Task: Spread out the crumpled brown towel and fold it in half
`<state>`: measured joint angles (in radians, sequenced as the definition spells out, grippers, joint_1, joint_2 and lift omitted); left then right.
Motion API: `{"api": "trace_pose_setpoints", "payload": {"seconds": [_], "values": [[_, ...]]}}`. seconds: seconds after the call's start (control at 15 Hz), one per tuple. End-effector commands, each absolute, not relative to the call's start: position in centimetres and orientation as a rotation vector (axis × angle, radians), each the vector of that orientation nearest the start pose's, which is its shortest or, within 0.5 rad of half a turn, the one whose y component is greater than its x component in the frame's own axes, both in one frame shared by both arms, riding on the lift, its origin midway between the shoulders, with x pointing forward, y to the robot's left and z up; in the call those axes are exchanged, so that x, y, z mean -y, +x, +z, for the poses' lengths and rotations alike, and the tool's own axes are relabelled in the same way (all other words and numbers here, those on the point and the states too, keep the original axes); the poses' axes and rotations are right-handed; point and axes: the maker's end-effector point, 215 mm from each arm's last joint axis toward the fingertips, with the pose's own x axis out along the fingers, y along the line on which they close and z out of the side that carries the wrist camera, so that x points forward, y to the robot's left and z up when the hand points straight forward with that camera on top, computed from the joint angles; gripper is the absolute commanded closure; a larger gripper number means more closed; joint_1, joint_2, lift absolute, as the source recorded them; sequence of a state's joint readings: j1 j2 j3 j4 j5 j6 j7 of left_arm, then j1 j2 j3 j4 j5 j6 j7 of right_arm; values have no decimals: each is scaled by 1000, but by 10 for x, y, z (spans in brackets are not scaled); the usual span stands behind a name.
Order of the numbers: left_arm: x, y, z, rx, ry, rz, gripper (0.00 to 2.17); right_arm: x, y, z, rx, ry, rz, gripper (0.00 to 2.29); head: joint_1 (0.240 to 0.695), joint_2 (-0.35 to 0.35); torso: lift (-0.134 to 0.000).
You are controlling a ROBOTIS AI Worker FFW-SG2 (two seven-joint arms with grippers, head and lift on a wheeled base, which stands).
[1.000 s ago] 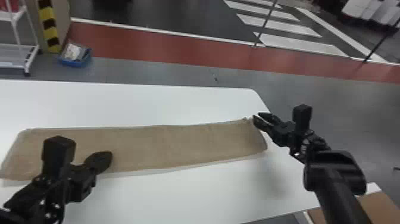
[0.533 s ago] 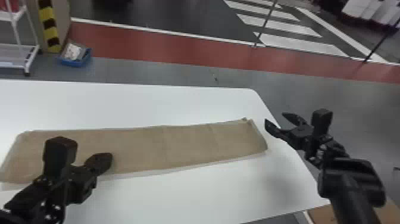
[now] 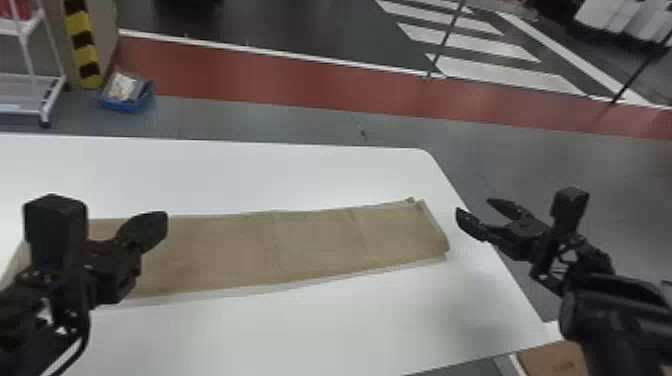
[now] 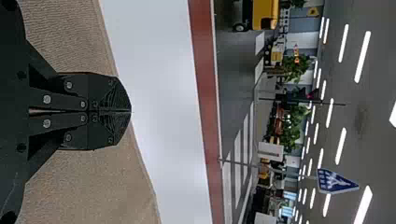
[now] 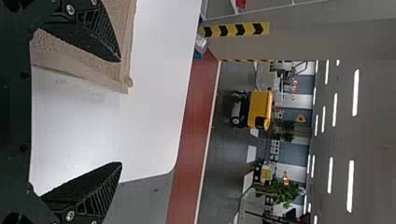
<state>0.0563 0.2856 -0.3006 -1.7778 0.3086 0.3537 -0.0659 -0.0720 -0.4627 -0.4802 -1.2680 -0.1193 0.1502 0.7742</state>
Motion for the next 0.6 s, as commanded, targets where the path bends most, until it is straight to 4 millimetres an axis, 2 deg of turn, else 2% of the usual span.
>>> {"api": "trace_pose_setpoints", "payload": {"seconds": [0.0, 0.07, 0.13, 0.2, 0.27, 0.33, 0.4, 0.47, 0.53], "values": [[-129, 536, -373, -245, -38, -384, 1872, 523, 535, -355, -249, -64, 229, 110, 695, -350, -120], [-142, 538, -362, -225, -31, -369, 1872, 517, 535, -349, -234, -54, 242, 110, 695, -350, -120], [-164, 544, -353, -212, -23, -341, 1872, 520, 534, -344, -227, -40, 242, 110, 695, -350, -120], [-197, 550, -345, -201, -22, -293, 1872, 518, 533, -342, -232, -16, 247, 110, 695, -350, -120], [-223, 555, -334, -184, -33, -255, 1737, 514, 533, -338, -219, 10, 258, 110, 695, -350, -120], [-255, 559, -321, -163, -32, -211, 1521, 509, 528, -334, -209, 29, 264, 110, 695, -335, -120], [-279, 557, -309, -137, -19, -175, 1237, 492, 525, -330, -203, 40, 284, 97, 695, -310, -120], [-300, 553, -291, -95, -3, -136, 657, 469, 523, -326, -193, 60, 301, 76, 695, -282, -120], [-307, 548, -279, -64, 6, -118, 313, 448, 523, -322, -185, 85, 311, 76, 695, -230, -120]]}}
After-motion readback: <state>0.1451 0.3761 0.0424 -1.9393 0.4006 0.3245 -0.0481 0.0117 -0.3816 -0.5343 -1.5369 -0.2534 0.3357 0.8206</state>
